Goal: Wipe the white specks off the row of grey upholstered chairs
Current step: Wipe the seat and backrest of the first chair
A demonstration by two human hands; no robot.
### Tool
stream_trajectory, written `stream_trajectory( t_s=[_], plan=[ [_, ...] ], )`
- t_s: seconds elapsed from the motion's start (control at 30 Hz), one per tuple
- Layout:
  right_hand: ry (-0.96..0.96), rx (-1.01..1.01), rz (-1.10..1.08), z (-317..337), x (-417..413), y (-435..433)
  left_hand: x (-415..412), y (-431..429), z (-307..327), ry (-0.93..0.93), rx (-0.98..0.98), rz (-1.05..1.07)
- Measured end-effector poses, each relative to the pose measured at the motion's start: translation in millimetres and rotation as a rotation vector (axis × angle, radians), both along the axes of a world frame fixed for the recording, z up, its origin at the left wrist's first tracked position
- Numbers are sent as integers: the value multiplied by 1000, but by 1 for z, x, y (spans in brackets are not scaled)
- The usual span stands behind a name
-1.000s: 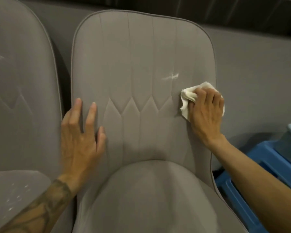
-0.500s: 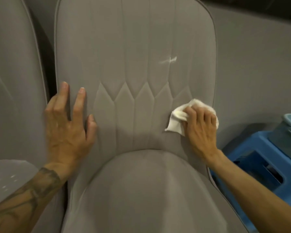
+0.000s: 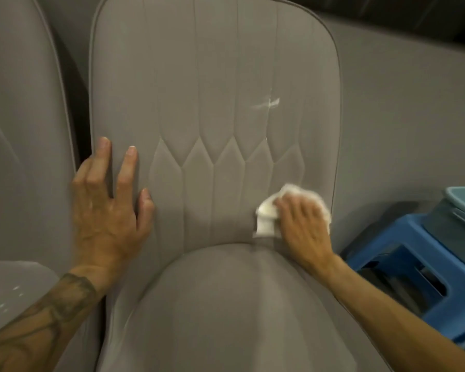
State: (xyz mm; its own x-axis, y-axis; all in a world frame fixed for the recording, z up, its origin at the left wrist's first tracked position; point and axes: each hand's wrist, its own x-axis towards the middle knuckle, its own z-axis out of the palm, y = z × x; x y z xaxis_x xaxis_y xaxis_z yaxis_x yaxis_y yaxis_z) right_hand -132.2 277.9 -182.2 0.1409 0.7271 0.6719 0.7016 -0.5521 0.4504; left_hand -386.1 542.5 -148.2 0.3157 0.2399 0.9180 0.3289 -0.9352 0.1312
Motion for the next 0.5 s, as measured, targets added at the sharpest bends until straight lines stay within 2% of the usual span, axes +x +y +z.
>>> stream_trajectory(
  t_s=[0.07, 0.1, 0.17, 0.33, 0.4, 0.43, 0.5],
  plan=[
    [-90, -231, 43, -21, -4, -14, 0, -1, 2, 3, -2, -2],
    [-95, -247, 63, -17, -2, -15, 0, -2, 2, 4, -2, -1],
    [-59, -126, 80, 11, 5, -5, 0, -2, 2, 8, -1, 1],
    [19, 443, 33, 135, 35, 58, 0, -3, 2, -3, 9, 16],
    [41, 632, -16, 154, 35, 80, 1, -2, 3, -5, 7, 20],
    [55, 652, -10, 148, 31, 85, 2, -1, 3, -5, 5, 24],
    [81, 514, 67, 119, 20, 85, 2, -1, 3, -7, 9, 32]
  ],
)
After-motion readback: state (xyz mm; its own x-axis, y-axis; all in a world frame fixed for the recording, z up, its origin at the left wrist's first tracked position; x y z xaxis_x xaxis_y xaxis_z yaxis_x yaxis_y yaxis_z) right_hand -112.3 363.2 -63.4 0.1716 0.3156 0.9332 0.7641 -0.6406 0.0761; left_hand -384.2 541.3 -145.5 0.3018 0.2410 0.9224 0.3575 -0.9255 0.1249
